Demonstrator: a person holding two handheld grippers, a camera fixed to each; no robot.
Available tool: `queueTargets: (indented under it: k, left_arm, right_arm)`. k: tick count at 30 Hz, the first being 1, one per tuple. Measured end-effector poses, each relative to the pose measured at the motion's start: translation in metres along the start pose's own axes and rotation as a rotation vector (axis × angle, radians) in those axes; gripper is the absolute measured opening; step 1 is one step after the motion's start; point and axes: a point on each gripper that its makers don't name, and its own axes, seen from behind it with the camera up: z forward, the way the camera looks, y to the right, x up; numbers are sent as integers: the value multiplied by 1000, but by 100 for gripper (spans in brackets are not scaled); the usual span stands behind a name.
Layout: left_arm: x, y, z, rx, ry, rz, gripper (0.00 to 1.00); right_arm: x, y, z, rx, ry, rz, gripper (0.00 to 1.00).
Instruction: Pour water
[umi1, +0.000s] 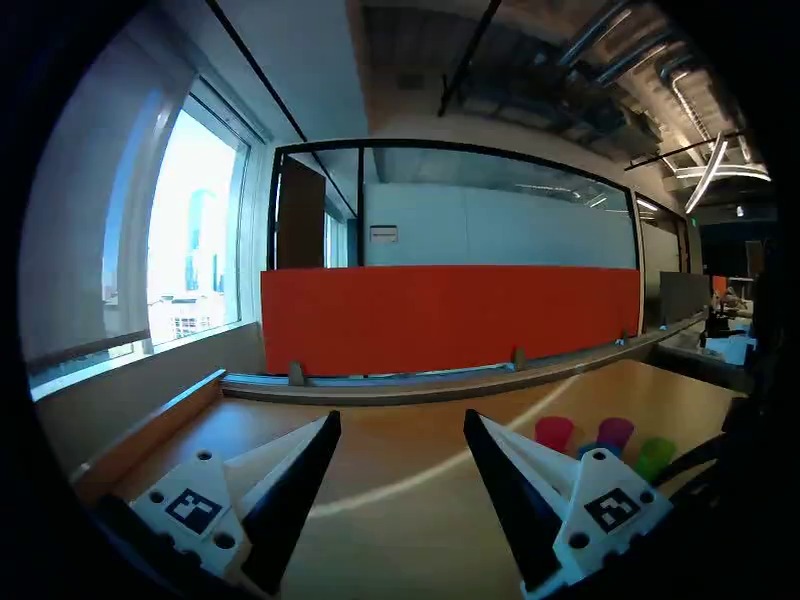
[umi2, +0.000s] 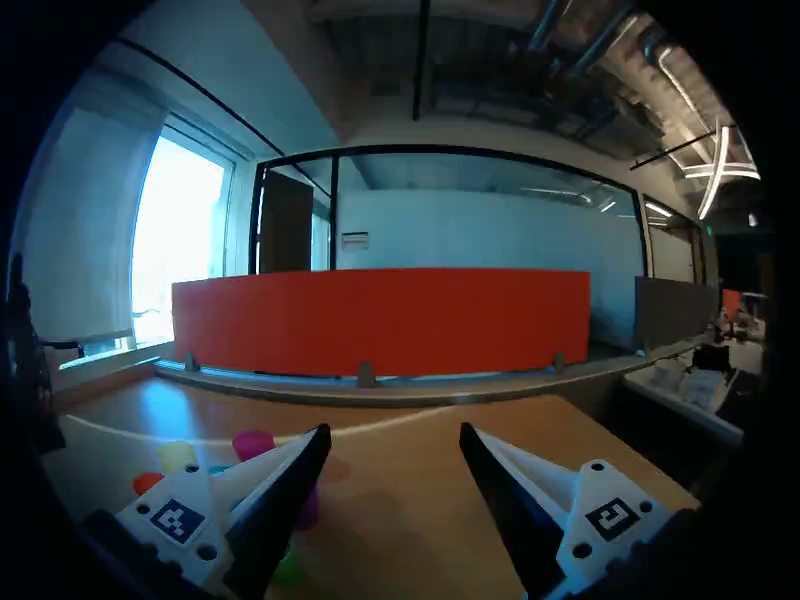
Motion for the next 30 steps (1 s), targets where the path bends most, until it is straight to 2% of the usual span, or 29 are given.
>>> queueTargets:
  k: [6, 9, 15, 22, 30]
  left_arm:
    - [28, 5, 2, -22, 7, 7, 91]
    - [32, 7, 3, -29, -3, -2, 91]
    - [33, 11, 6, -56, -12, -26, 91]
    - [40, 29, 5, -147, -4, -3, 91]
    - [47, 51, 3, -243, 17, 31, 91]
  right_arm:
    - [30, -5, 1, 28, 4, 0, 100]
    - [40, -7, 0, 39, 15, 1, 100]
    - [37, -9, -1, 54, 6, -7, 100]
    - [42, -19, -2, 122, 8, -5, 100]
    - [44, -37, -6, 243, 2, -20, 100]
